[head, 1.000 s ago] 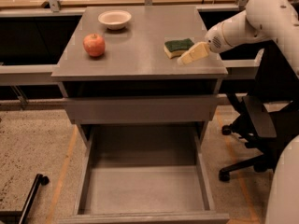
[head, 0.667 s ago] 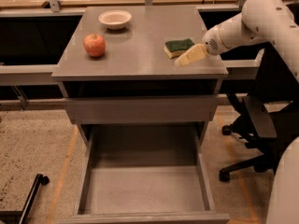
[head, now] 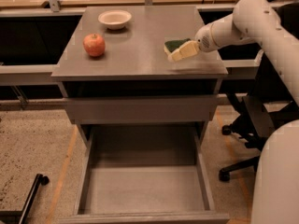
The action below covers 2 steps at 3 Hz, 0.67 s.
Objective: Place sponge into middle drawer
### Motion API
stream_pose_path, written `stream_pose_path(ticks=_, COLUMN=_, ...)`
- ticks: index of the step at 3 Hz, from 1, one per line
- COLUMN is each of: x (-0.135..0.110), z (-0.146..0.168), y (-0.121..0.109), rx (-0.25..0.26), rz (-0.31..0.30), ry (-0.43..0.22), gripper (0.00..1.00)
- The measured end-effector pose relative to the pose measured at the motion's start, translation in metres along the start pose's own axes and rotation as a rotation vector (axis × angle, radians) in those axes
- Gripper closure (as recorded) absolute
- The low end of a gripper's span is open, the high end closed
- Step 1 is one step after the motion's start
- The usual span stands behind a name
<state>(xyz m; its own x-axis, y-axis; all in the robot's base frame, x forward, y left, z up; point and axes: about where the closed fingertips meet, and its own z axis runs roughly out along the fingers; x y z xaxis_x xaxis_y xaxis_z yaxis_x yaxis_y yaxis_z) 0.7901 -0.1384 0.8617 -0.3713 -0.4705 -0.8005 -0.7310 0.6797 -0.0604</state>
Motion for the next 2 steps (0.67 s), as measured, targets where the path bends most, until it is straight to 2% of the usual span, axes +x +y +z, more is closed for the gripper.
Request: stream_pose_path(ticks=2, x=0.001, z=0.045, y=-0.017, rx=-0.031, rz=0.031, ry=-0.021, gripper=0.00)
